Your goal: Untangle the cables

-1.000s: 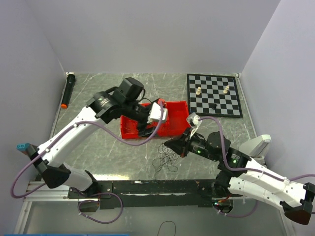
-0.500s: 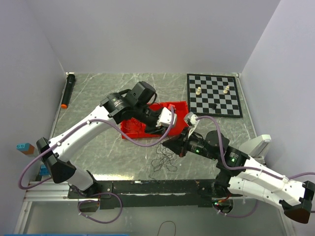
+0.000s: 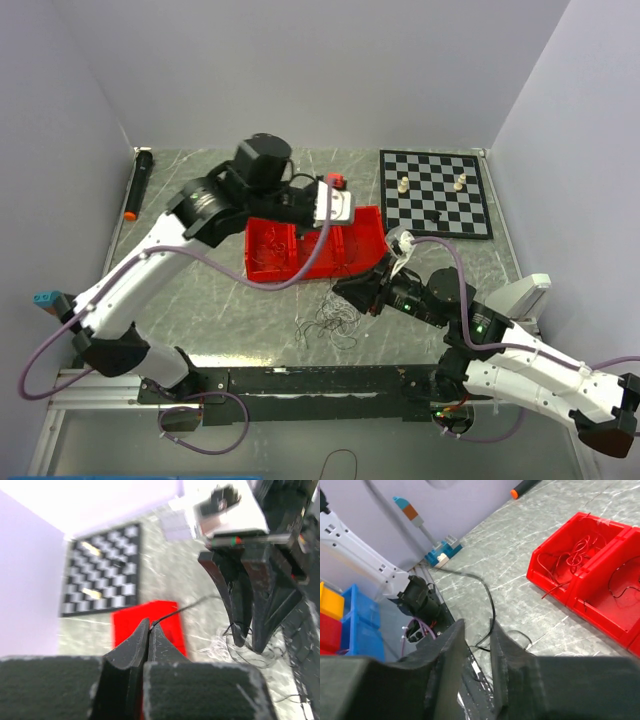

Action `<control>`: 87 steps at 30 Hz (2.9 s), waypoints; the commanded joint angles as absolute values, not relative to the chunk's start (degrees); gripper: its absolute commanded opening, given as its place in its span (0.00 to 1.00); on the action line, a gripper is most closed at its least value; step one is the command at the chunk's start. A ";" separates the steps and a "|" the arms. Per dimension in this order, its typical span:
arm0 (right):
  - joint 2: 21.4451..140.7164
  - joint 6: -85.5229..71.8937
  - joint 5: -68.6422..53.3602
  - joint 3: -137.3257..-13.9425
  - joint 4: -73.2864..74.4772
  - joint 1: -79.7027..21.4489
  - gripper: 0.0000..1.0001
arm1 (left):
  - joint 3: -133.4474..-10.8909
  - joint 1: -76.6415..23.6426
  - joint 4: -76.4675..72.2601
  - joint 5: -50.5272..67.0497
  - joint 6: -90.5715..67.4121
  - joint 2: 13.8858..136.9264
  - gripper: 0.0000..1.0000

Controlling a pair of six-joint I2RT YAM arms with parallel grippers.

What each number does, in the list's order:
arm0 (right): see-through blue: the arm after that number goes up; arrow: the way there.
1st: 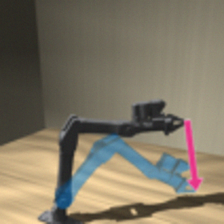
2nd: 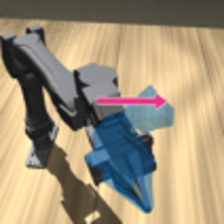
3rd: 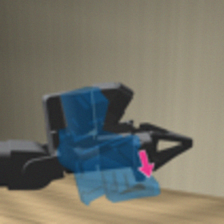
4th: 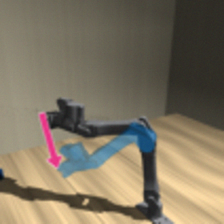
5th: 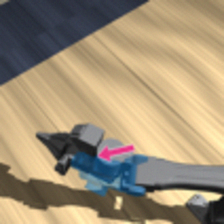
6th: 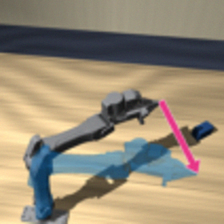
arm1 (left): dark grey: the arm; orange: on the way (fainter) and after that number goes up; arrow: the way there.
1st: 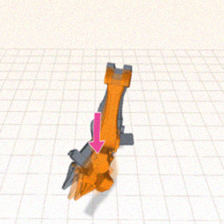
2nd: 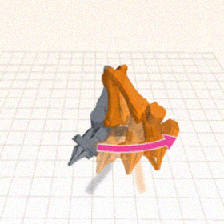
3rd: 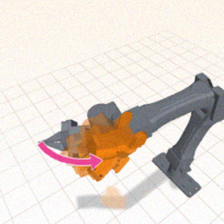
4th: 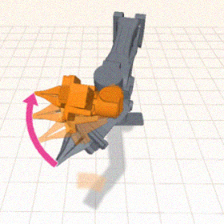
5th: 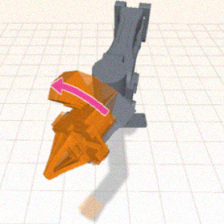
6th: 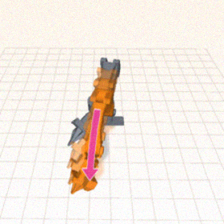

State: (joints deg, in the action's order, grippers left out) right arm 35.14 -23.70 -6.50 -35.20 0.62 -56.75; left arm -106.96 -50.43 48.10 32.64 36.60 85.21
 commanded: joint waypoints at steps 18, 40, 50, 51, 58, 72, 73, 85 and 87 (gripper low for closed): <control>31.81 -27.51 -1.58 -28.39 -1.49 -57.13 0.77 | -114.52 -51.33 25.41 18.46 30.76 73.13 0.01; 41.48 -27.86 -16.87 -29.53 -22.23 -57.74 0.91 | -113.38 -52.56 23.38 17.67 33.13 73.30 0.01; 47.55 -20.23 -3.54 -34.01 -21.10 -62.83 0.77 | -115.93 -54.14 24.87 17.05 31.82 74.80 0.01; 47.46 -19.17 -1.51 -34.54 -20.66 -63.71 0.76 | -115.49 -54.14 24.70 16.96 31.73 74.62 0.01; 47.19 -17.75 5.71 -34.37 -21.36 -66.45 0.32 | -113.90 -54.23 23.12 16.61 30.50 74.09 0.01; 50.27 -25.83 8.70 -25.93 -19.16 -66.45 0.00 | -120.85 -54.67 18.03 13.63 34.96 75.76 0.01; 50.19 -26.71 8.53 -25.23 -18.64 -66.45 0.00 | -120.68 -55.02 15.23 12.58 36.63 75.76 0.01; 45.97 -38.58 9.49 -18.20 -6.16 -66.71 0.00 | -125.23 -60.11 -21.07 -2.81 57.82 84.89 0.01; 45.79 -39.29 9.67 -17.93 -4.58 -66.80 0.00 | -128.04 -60.73 -24.94 -3.08 60.54 87.35 0.01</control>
